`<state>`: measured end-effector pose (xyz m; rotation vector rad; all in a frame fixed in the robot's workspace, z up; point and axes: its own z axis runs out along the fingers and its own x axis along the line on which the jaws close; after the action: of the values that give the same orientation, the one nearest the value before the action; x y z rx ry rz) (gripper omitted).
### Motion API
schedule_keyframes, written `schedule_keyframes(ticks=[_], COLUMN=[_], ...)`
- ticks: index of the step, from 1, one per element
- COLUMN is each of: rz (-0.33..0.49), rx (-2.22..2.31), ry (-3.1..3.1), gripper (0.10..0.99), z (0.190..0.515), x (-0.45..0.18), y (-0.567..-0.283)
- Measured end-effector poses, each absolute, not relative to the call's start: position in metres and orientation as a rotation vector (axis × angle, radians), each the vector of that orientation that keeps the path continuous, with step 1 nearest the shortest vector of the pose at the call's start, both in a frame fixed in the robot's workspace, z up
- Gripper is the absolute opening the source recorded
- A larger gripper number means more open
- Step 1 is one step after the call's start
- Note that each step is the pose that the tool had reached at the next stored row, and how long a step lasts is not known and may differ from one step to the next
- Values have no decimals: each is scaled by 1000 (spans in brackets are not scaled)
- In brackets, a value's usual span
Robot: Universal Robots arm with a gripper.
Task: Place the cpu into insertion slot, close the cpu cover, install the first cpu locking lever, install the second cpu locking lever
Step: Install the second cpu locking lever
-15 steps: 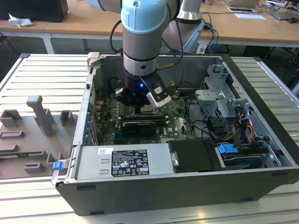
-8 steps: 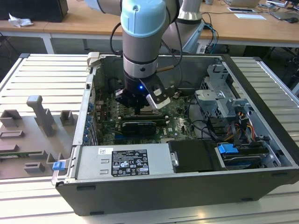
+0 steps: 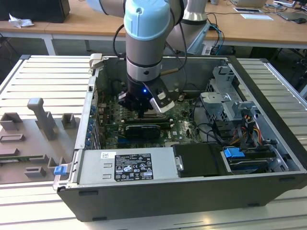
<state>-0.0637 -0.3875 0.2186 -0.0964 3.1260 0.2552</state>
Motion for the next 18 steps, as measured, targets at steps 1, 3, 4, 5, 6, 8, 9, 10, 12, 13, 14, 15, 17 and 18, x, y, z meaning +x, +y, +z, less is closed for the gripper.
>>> schedule_keyframes(ticks=[1,3,4,5,6,8,9,10,12,13,14,15,17,18], rz=[255,256,260,267,282,308,315,318,320,321,323,324,329,333], rx=[-96,-97,-97,-96,-97,-96,-96,-96,-96,-96,-97,-97,-97,-97], ry=[3126,3125,3125,3124,3122,3119,3118,3118,3117,3117,3117,3117,3116,3116], gripper=[106,106,106,106,106,106,106,106,106,106,106,106,106,106], z=[218,217,217,216,215,213,212,211,209,208,207,207,205,205], x=[-65,-67,-68,-71,-72,-73,-73,-73,-73,-73,-73,-73,-73,-73], y=[-388,-389,-389,-390,-390,-391,-391,-391,-391,-391,-391,-391,-391,-391])
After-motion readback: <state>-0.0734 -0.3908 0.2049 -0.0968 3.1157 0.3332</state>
